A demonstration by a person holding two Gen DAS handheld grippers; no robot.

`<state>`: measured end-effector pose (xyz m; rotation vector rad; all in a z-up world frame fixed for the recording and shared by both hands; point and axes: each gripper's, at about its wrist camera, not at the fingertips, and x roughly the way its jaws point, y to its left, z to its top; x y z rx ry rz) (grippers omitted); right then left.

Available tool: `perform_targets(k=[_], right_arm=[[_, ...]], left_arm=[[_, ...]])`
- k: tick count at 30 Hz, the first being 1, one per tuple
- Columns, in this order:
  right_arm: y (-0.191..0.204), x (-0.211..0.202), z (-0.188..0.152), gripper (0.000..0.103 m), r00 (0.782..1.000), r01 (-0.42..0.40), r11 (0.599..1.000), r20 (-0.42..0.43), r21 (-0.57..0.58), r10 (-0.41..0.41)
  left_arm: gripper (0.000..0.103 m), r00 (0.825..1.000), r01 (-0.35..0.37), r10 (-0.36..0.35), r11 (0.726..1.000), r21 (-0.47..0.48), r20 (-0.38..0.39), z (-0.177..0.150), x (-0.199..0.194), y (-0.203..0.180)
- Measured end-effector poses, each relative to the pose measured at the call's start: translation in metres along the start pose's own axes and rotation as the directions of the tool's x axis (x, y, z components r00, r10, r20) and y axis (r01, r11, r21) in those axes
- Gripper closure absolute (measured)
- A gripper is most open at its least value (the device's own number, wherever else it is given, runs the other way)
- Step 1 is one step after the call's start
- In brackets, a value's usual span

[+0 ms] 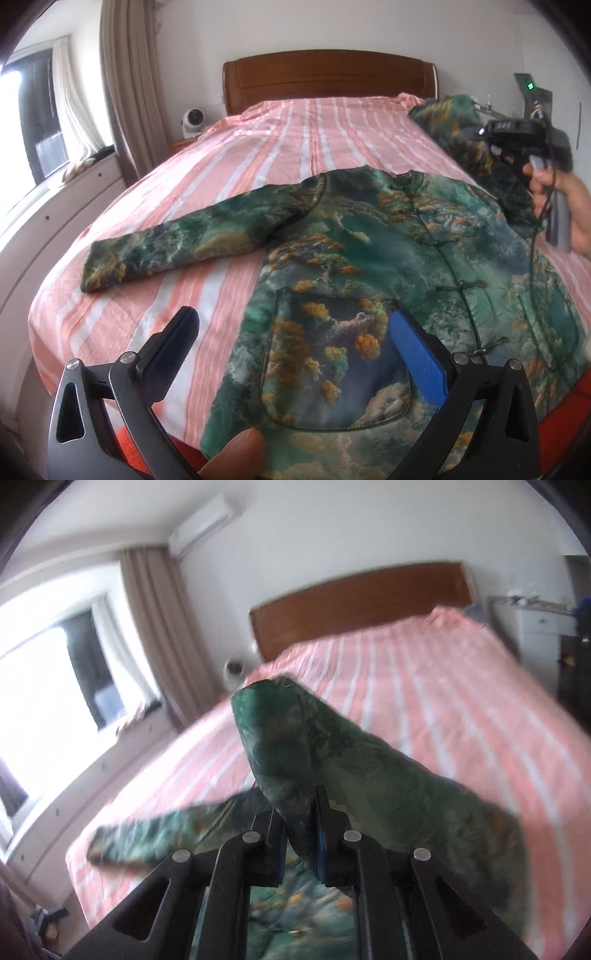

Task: Fold large clothes
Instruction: 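Fold the held sleeve across the jacket front and release it with the right gripper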

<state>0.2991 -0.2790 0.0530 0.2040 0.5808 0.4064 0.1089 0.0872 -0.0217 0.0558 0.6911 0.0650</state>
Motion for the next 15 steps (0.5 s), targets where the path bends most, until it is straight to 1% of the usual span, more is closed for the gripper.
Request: perform_targets(k=[1,2,3,4,5,6,7,8,10,11,13,14,15], right_arm=[[0.017,0.029,-0.017,0.089,0.998,0.018,0.999,-0.053,-0.033,-0.020],[0.029,0.050,-0.034,0.085,0.993,0.043,0.997,-0.106,-0.063,-0.049],[0.034,0.071,-0.047,0.076,0.983,0.067,0.994,-0.166,-0.083,-0.080],[0.032,0.083,-0.059,0.067,0.971,0.067,0.994,-0.225,-0.087,-0.085],[0.034,0.101,-0.076,0.047,0.950,0.043,0.997,-0.305,-0.071,-0.062],[0.032,0.104,-0.089,0.037,0.939,0.024,0.998,-0.340,-0.050,-0.040],[0.031,0.103,-0.096,0.036,0.935,0.013,0.999,-0.354,-0.040,-0.026],[0.029,0.097,-0.097,0.036,0.936,0.005,0.999,-0.352,-0.043,-0.020],[0.018,0.081,-0.092,0.036,0.946,-0.008,0.999,-0.324,-0.044,-0.006],[0.013,0.067,-0.086,0.033,0.956,0.000,0.999,-0.292,-0.046,-0.014],[0.003,0.050,-0.073,0.024,0.969,0.042,0.998,-0.242,-0.047,-0.052],[-0.007,0.043,-0.069,0.016,0.972,0.084,0.995,-0.218,-0.047,-0.092],[-0.008,0.038,-0.069,0.011,0.970,0.115,0.992,-0.211,-0.047,-0.122]], left_arm=[[0.000,1.000,-0.008,0.008,1.000,-0.006,-0.005,-0.002,0.000,0.004],[0.000,1.000,-0.016,0.016,1.000,-0.011,-0.008,-0.004,0.000,0.008],[0.000,1.000,-0.027,0.027,1.000,-0.016,-0.010,-0.006,0.000,0.011],[0.000,0.999,-0.037,0.037,0.999,-0.018,-0.011,-0.008,0.000,0.014],[0.000,0.999,-0.047,0.047,0.999,-0.020,-0.012,-0.010,0.001,0.016],[0.000,0.998,-0.054,0.054,0.998,-0.020,-0.011,-0.011,0.001,0.018],[0.000,0.998,-0.062,0.062,0.998,-0.021,-0.009,-0.012,0.002,0.019],[0.000,0.998,-0.067,0.067,0.998,-0.022,-0.007,-0.013,0.003,0.020],[0.000,0.998,-0.069,0.069,0.997,-0.026,-0.011,-0.013,0.006,0.020],[0.000,0.998,-0.065,0.065,0.997,-0.030,-0.016,-0.013,0.009,0.019],[0.000,0.998,-0.057,0.056,0.998,-0.030,-0.019,-0.012,0.012,0.014],[0.000,0.999,-0.049,0.049,0.998,-0.027,-0.019,-0.011,0.014,0.010],[0.000,0.999,-0.042,0.042,0.999,-0.022,-0.020,-0.010,0.014,0.007]])
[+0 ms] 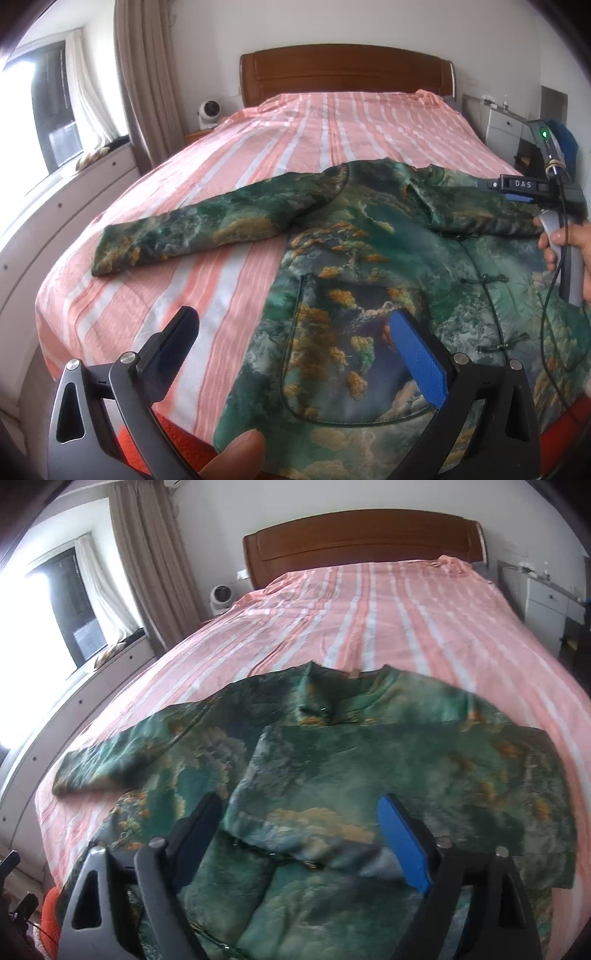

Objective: Fold large clothes

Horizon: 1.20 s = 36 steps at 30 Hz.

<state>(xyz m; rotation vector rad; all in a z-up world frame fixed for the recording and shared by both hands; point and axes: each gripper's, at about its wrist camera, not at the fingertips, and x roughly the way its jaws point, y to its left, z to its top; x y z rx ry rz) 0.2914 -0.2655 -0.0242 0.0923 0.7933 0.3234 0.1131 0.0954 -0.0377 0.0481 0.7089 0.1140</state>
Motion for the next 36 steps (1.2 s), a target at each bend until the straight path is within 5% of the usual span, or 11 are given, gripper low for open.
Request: perform_targets(k=[3,6,14,20,26,36], right_arm=[[-0.017,0.020,-0.008,0.011,0.996,0.066,0.997,-0.061,0.031,-0.064],[-0.044,0.069,-0.032,0.010,0.962,0.108,0.991,-0.260,0.078,-0.084],[-0.023,-0.013,-0.028,0.011,0.999,0.034,0.993,-0.031,0.111,-0.031],[0.006,-0.087,-0.085,0.005,0.998,0.054,0.999,0.038,0.006,-0.054],[0.041,-0.130,-0.177,0.005,0.983,0.169,0.979,0.090,-0.118,-0.159],[0.056,-0.186,-0.221,0.004,0.923,0.323,0.934,0.269,-0.152,-0.275]], left_arm=[[0.000,0.999,0.032,-0.032,0.999,0.018,-0.016,0.001,0.001,-0.014],[0.000,0.998,0.050,-0.049,0.998,0.041,-0.027,0.000,-0.002,-0.026],[0.000,0.996,0.056,-0.053,0.997,0.052,-0.066,-0.002,0.004,-0.032],[0.000,0.996,0.057,-0.053,0.997,0.060,-0.067,-0.007,0.010,-0.035],[0.000,0.988,0.102,-0.093,0.992,0.069,-0.120,-0.017,0.016,-0.045],[0.000,0.989,0.124,-0.115,0.987,0.099,-0.098,-0.026,0.005,-0.051]])
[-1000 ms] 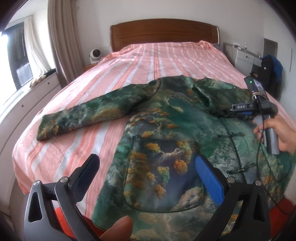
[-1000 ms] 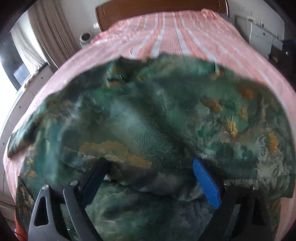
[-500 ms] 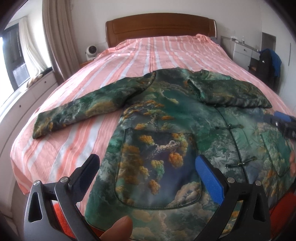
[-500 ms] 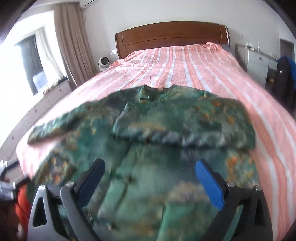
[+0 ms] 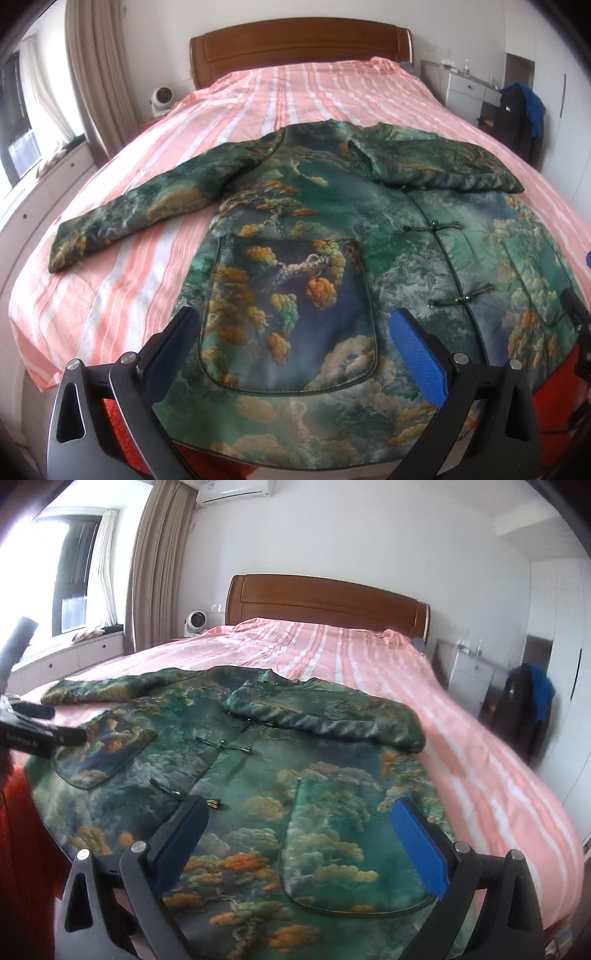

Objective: Fold large clothes

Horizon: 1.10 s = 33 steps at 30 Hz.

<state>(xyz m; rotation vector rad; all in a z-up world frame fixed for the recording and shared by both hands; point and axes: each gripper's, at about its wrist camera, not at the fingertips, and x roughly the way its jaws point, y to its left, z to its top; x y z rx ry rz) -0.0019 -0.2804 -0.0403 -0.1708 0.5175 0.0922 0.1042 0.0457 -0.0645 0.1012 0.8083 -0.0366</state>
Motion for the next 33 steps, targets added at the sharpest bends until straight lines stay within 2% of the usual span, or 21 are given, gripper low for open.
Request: perform_targets(k=[3,12,24,33], right_arm=[[-0.003,0.003,-0.002,0.004,1.000,0.022,1.000,0.012,0.004,-0.022],[-0.001,0.010,-0.010,0.004,0.999,0.034,0.999,0.026,-0.020,-0.034],[0.005,0.012,-0.014,0.004,1.000,0.023,0.998,0.022,-0.050,-0.022],[0.009,0.013,-0.015,0.004,1.000,0.012,0.998,0.015,-0.068,-0.011]], left_arm=[[0.000,1.000,-0.026,0.026,1.000,0.000,0.011,-0.003,-0.005,0.001],[0.000,0.999,-0.047,0.048,0.998,-0.037,0.027,-0.004,-0.012,0.009],[0.000,0.995,-0.061,0.059,0.998,0.026,0.077,0.002,-0.023,-0.006],[0.000,0.996,-0.056,0.056,0.998,-0.002,0.063,0.002,-0.022,-0.001]])
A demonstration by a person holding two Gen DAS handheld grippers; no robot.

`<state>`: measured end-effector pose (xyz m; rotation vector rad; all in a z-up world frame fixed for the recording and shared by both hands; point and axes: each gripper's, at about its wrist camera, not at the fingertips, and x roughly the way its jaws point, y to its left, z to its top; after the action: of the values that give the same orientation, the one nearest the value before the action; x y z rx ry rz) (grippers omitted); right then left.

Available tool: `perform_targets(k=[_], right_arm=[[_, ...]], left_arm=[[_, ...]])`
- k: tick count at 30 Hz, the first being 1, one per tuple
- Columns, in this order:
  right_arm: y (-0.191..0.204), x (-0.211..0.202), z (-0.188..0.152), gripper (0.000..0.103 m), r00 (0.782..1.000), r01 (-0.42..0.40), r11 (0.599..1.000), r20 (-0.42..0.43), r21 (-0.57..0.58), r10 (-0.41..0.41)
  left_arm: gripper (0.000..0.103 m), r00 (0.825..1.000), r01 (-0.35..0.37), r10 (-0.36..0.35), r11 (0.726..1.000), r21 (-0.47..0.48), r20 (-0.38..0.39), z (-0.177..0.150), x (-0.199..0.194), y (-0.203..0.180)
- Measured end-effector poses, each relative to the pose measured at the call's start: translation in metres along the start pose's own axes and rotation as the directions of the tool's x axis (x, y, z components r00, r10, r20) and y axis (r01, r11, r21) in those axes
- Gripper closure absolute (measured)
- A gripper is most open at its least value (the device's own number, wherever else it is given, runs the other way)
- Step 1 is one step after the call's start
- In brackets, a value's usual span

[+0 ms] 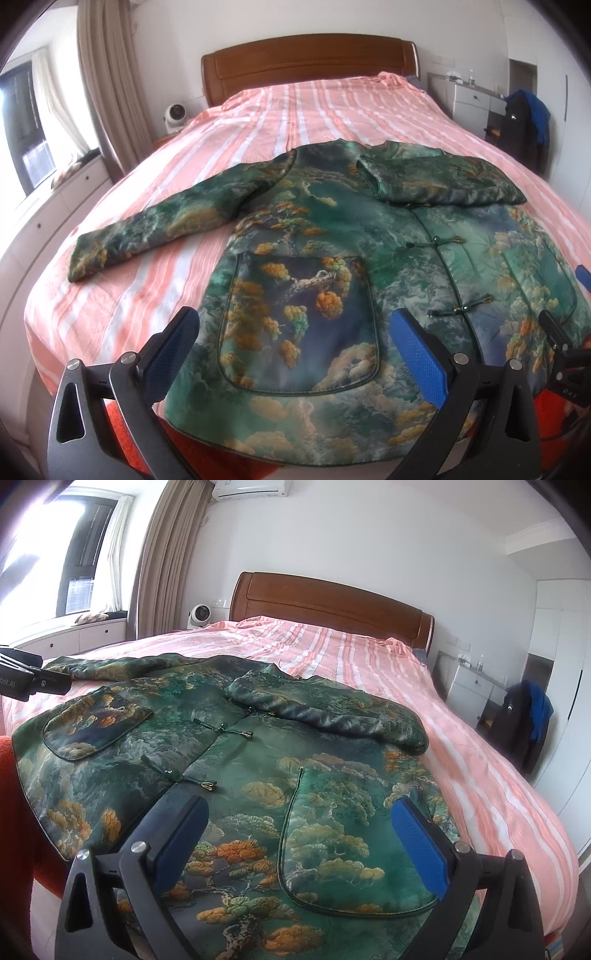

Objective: Fold large clothes

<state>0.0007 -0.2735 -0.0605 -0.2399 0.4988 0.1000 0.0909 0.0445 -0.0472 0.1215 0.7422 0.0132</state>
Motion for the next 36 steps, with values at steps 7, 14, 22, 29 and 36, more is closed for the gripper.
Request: perform_targets(k=[7,14,22,29,36], right_arm=[[0.005,0.000,0.000,0.004,1.000,-0.007,1.000,0.004,-0.018,0.007],[0.006,0.001,0.000,0.004,1.000,-0.008,1.000,0.004,-0.021,0.008],[0.006,0.004,0.000,0.004,1.000,-0.009,1.000,-0.007,-0.020,0.009],[0.006,0.007,-0.001,0.004,1.000,-0.011,1.000,-0.013,-0.020,0.010],[0.008,0.009,-0.002,0.004,1.000,-0.013,0.999,-0.015,-0.030,0.013]], left_arm=[[0.000,1.000,-0.002,0.001,1.000,-0.009,-0.005,0.000,0.002,0.003],[0.000,1.000,0.003,-0.003,1.000,-0.006,-0.006,0.002,0.004,0.002],[0.000,1.000,-0.005,0.004,0.999,-0.046,-0.022,0.008,0.011,0.011],[0.000,0.999,-0.007,0.003,0.996,-0.086,-0.038,0.007,0.014,0.021],[0.000,0.999,-0.006,0.002,0.996,-0.089,-0.052,0.006,0.017,0.023]])
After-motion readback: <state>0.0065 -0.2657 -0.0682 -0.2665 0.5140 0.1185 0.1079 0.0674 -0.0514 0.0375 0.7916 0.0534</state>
